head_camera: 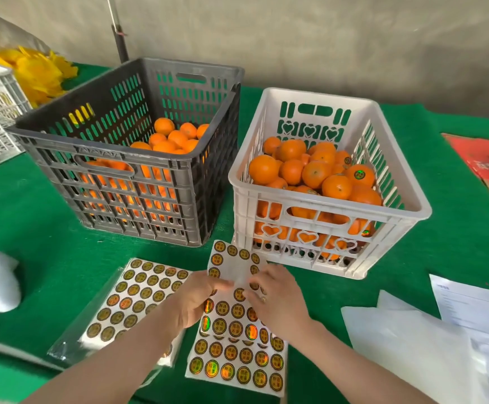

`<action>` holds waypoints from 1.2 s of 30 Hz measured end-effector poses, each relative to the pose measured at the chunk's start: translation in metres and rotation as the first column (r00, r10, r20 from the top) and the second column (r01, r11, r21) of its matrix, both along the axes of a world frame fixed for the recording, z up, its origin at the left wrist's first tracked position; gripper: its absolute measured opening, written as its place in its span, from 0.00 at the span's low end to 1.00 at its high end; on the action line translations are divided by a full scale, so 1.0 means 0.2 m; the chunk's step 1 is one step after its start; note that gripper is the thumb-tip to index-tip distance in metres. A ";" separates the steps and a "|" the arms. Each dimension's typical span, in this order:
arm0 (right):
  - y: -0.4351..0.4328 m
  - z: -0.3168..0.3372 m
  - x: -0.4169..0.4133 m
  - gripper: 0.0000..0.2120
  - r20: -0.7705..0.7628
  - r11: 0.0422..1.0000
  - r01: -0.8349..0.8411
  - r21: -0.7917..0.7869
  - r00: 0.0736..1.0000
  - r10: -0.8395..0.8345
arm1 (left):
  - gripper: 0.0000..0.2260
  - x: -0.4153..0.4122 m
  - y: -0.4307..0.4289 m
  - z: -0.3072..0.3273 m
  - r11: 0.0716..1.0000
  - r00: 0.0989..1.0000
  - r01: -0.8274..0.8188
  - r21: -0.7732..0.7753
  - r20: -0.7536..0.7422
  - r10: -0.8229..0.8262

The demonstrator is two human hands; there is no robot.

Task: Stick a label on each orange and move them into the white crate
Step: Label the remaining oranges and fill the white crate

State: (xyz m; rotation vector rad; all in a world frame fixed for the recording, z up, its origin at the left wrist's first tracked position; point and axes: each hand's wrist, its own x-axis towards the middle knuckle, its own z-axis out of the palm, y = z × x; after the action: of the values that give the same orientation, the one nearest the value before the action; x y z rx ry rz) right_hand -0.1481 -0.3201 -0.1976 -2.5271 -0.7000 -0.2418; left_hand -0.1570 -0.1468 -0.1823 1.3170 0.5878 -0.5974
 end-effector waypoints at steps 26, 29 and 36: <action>0.04 0.00 -0.11 0.05 -0.032 0.986 0.047 0.158 0.999 -0.042 | 0.09 0.00 -0.02 -0.03 0.999 0.992 0.034 -0.019 -0.124 -0.036; 0.02 0.00 -0.13 0.07 -0.001 0.970 0.009 0.242 1.000 -0.009 | 0.09 0.00 -0.02 -0.03 0.998 0.991 0.067 -0.012 -0.114 -0.068; 0.06 0.21 -0.05 0.03 -0.119 0.852 0.052 0.521 0.993 0.012 | 0.17 -0.03 0.02 -0.07 0.845 0.951 0.223 0.486 0.083 -0.298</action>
State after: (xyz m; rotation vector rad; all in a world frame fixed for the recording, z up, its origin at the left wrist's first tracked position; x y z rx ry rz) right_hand -0.1584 -0.3074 -0.1550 -2.0041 -0.4785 -0.2487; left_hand -0.1631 -0.1436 -0.1958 1.9130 0.4384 -0.5846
